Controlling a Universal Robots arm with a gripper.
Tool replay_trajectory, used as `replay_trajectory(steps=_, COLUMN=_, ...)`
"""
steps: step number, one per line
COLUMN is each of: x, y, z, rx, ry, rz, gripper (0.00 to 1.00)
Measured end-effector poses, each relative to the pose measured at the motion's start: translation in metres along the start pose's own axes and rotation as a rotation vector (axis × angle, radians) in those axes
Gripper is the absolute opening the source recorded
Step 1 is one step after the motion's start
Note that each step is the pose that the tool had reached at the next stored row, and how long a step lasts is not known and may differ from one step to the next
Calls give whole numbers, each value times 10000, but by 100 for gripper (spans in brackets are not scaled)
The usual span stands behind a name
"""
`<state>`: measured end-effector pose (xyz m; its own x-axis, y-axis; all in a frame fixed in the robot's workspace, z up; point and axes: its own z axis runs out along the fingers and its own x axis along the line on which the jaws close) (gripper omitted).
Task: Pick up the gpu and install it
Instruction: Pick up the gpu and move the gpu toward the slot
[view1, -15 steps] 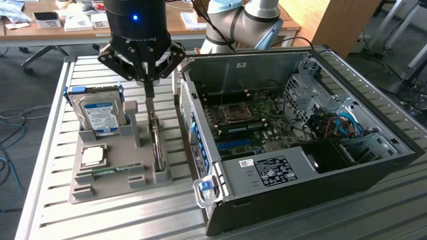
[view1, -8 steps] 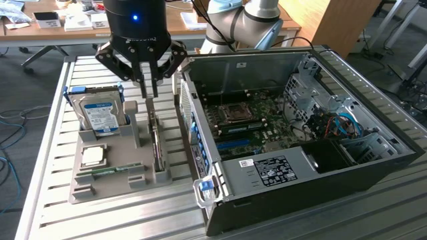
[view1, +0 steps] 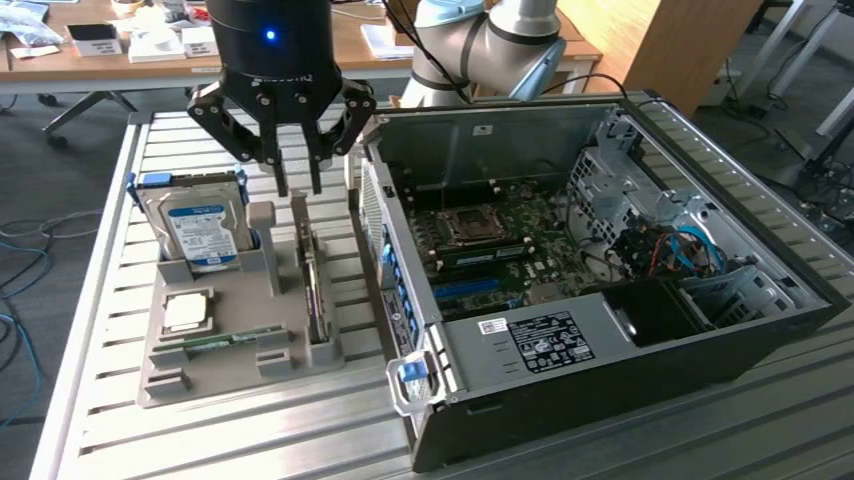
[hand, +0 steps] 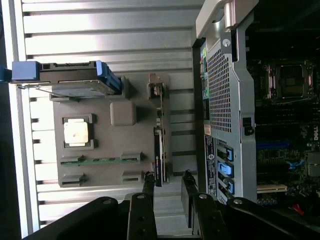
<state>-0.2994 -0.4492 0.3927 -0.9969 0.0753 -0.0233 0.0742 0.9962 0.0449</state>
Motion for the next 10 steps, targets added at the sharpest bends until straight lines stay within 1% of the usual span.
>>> replay_trajectory(steps=10, x=0, y=0, z=0, rx=-1, ry=0, rz=0, gripper=36)
